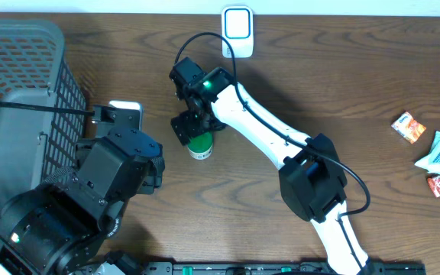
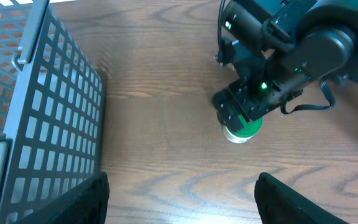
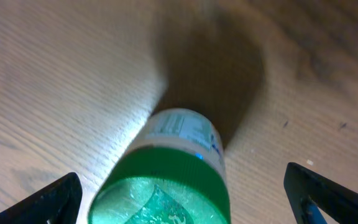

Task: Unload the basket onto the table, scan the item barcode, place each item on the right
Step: 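Reach the right gripper to the green-capped bottle and grasp it, then lift the bottle and carry it toward the scanner, then hold the bottle label in front of the scanner window, then carry the bottle to the right table edge and set it down, then open the right gripper and withdraw it from the bottle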

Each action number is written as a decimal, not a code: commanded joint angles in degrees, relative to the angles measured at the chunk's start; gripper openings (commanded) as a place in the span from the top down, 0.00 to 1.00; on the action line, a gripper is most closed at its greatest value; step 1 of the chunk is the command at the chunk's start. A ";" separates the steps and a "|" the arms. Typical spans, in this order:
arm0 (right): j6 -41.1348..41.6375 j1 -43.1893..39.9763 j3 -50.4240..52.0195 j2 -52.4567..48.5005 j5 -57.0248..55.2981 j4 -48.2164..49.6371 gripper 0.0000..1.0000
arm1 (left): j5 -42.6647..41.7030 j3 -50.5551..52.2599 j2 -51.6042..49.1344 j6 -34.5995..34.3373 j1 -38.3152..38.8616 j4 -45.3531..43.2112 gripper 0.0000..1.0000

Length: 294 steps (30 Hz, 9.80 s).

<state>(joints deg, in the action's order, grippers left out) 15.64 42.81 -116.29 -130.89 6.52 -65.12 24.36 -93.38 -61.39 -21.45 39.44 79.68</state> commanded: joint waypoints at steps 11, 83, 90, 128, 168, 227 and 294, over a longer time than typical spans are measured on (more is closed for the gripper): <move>9.22 2.27 -0.15 -4.11 -5.40 -3.37 0.01 | 0.76 -0.55 -0.02 -0.70 -0.20 0.24 0.25; -16.61 -25.68 -15.54 -6.67 22.32 -31.89 0.66 | 0.76 -0.55 -0.02 -0.72 -0.20 0.24 0.25; -18.56 -25.38 -29.20 -6.67 16.79 -22.25 0.63 | 0.76 -0.55 -0.02 -0.70 -0.20 0.24 0.25; -23.02 -17.90 7.56 -7.15 -25.22 81.53 0.59 | 0.76 -0.55 -0.02 -0.72 -0.20 0.24 0.25; -0.90 -31.26 10.97 18.45 -21.24 21.97 0.59 | 0.76 -0.55 -0.02 -0.72 -0.20 0.24 0.25; -3.52 -67.78 6.56 1.07 -5.05 0.46 0.01 | 0.76 -0.55 -0.02 -0.70 -0.20 0.24 0.25; -19.15 -45.88 13.22 88.52 0.92 -0.74 0.01 | 0.76 -0.55 -0.02 -0.72 -0.20 0.24 0.25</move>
<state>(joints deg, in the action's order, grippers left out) -2.48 -4.32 -109.03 -45.45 7.51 -69.28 24.36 -93.38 -61.39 -21.45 39.44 79.68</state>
